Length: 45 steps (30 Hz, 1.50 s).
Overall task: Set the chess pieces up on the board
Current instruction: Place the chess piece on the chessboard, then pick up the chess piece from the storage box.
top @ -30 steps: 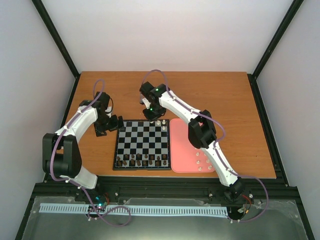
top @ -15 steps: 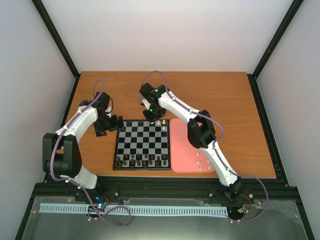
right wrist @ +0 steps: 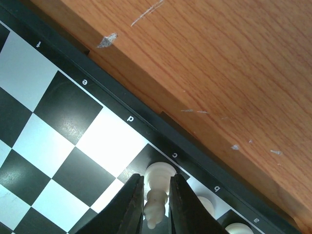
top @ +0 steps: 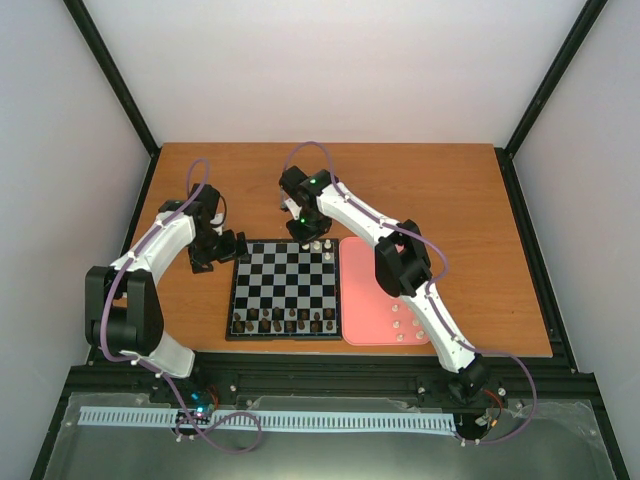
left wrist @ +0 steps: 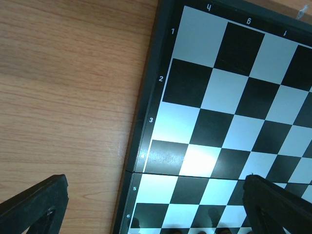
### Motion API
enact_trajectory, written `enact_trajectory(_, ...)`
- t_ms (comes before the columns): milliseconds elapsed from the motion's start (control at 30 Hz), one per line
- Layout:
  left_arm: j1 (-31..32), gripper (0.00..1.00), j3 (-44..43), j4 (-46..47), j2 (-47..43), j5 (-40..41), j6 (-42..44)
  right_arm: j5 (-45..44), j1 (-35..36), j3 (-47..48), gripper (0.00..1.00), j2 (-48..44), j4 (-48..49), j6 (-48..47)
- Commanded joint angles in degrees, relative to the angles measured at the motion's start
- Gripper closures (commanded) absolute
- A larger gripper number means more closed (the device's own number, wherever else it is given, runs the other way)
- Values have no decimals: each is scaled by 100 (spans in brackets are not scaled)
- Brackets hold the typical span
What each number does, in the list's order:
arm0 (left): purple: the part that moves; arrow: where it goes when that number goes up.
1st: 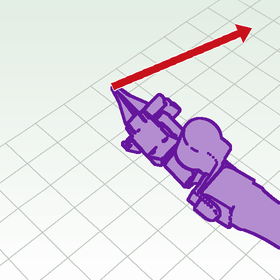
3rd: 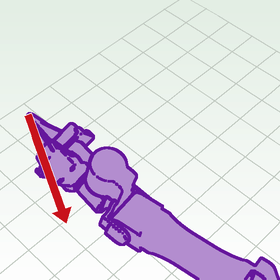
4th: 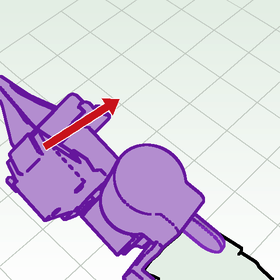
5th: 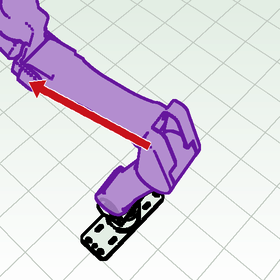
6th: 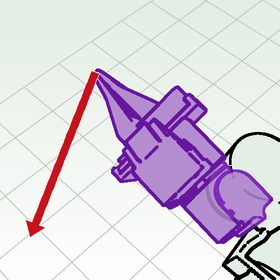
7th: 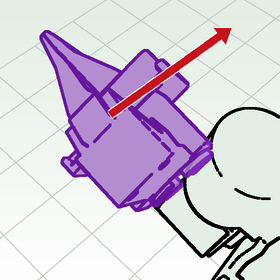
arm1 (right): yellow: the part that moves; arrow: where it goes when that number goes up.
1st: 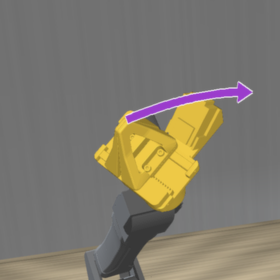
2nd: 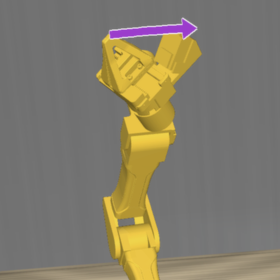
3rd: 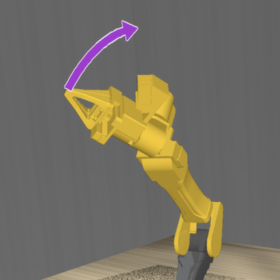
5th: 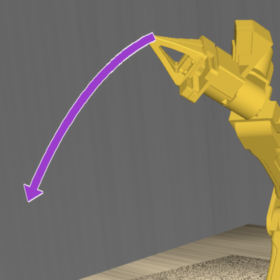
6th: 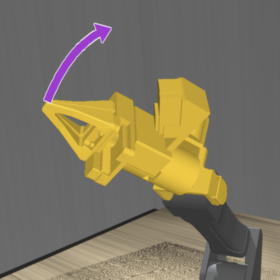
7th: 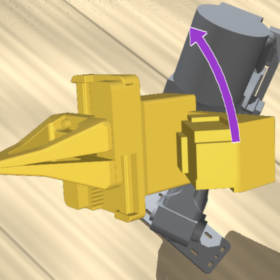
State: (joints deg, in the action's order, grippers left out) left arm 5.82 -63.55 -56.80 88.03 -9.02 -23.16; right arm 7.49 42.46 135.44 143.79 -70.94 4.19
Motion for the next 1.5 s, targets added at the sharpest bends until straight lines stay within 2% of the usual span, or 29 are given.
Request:
enact_trajectory(0, -34, 0, -176, -10, 29, 5, 19, -31, 35, 115, 83, 154, -40, -34)
enact_trajectory(400, -33, 0, -159, 20, 66, -12, 10, 328, 35, 225, 68, -107, 109, -128)
enact_trajectory(533, -37, 0, -158, 27, 69, -17, 12, -111, 35, 212, 58, -393, 316, -103)
enact_trajectory(900, -33, 0, -197, 1, 22, -29, 28, -1166, -172, 25, 40, -1216, 514, 187)
enact_trajectory(933, -33, 0, -210, -15, 14, -17, 34, -1189, -277, -104, 37, -1368, 518, 240)
enact_trajectory(1067, -31, 0, -267, -49, -6, -22, 55, -1292, -861, -863, 36, -1989, 419, 553)
enact_trajectory(1267, -37, 0, -346, -72, -42, 3, 48, -1320, -1687, -2883, 36, -3316, 451, 921)
enact_trajectory(1467, -36, 0, -591, -123, -71, 45, 56, -1810, -1872, -4452, 36, -4643, 230, 1128)
